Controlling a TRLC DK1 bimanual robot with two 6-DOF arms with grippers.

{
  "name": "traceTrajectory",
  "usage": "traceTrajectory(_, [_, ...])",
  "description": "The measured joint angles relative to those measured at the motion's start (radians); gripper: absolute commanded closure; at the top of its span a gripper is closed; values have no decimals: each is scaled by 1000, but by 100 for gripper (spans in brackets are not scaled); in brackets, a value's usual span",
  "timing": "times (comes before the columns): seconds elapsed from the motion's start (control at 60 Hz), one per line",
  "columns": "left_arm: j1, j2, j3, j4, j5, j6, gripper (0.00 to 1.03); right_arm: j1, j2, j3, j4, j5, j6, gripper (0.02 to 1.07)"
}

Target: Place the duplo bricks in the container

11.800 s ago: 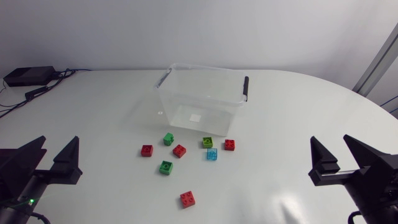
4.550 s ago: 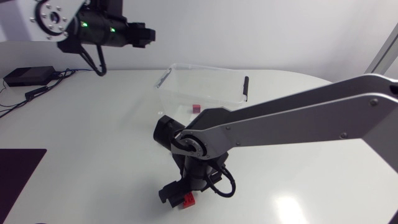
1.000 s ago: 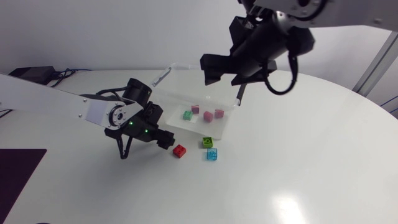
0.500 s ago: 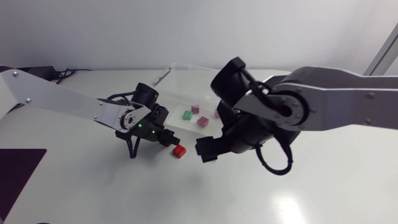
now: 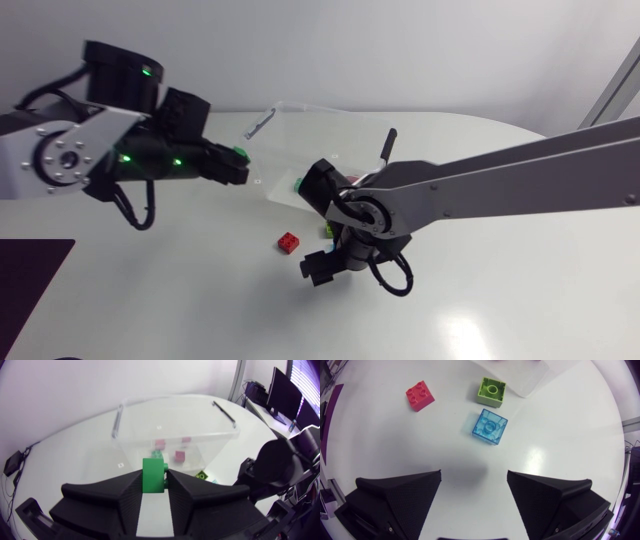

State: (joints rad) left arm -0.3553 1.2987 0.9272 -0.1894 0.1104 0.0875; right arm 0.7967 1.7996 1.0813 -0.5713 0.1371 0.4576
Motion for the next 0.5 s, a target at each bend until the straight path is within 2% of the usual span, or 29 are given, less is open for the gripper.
traceTrajectory(0.183, [36, -29, 56, 63, 0, -3, 83, -3, 64, 49, -1, 19, 13, 16])
traceTrajectory(0.5, [48, 183, 229, 159, -3, -39, 83, -61, 126, 123, -9, 25, 18, 17])
